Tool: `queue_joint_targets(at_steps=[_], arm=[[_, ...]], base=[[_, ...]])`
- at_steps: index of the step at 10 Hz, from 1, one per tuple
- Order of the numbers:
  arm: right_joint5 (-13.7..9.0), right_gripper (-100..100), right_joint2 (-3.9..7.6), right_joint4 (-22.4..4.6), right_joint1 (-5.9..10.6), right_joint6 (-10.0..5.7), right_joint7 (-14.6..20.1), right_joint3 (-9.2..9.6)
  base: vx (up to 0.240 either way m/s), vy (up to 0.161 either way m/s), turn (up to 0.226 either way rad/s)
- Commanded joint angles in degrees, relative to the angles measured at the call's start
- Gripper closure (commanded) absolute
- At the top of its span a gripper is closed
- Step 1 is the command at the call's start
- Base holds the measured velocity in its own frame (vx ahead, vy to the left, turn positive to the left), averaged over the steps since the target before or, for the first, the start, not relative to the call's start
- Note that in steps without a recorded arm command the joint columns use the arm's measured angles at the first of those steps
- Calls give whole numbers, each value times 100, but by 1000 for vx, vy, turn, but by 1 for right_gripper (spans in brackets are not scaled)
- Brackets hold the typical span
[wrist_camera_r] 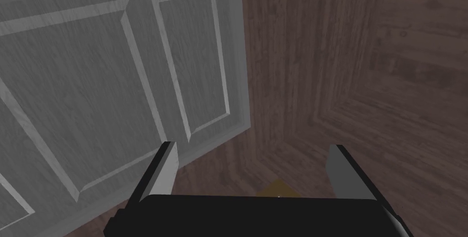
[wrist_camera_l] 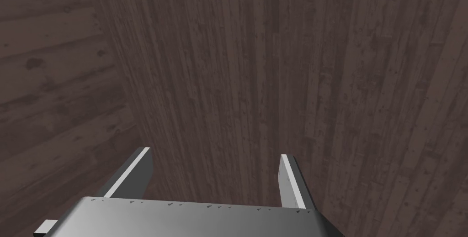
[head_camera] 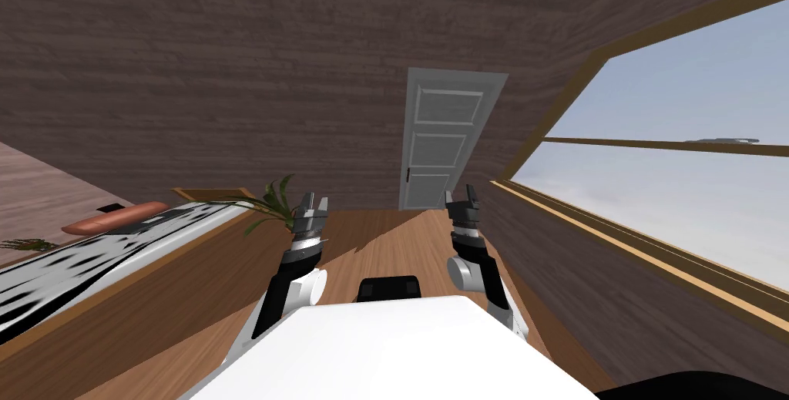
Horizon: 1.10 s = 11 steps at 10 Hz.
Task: Pull the door open
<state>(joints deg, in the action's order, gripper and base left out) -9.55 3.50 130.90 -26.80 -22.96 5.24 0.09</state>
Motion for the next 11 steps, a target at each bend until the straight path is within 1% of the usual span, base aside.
queue_joint_targets(at_steps=[1,2,6,11], arm=[[-81,-100,38,-170,44,-72,123,-17],[-173,-100,60,-350,90,-134,258,-9],[-378,-100,106,-754,194,-273,562,11],[-673,-100,161,-1336,344,-472,1000,39]], base=[[68,-23,51],[97,-21,118],[93,-20,80],[89,-34,87]])
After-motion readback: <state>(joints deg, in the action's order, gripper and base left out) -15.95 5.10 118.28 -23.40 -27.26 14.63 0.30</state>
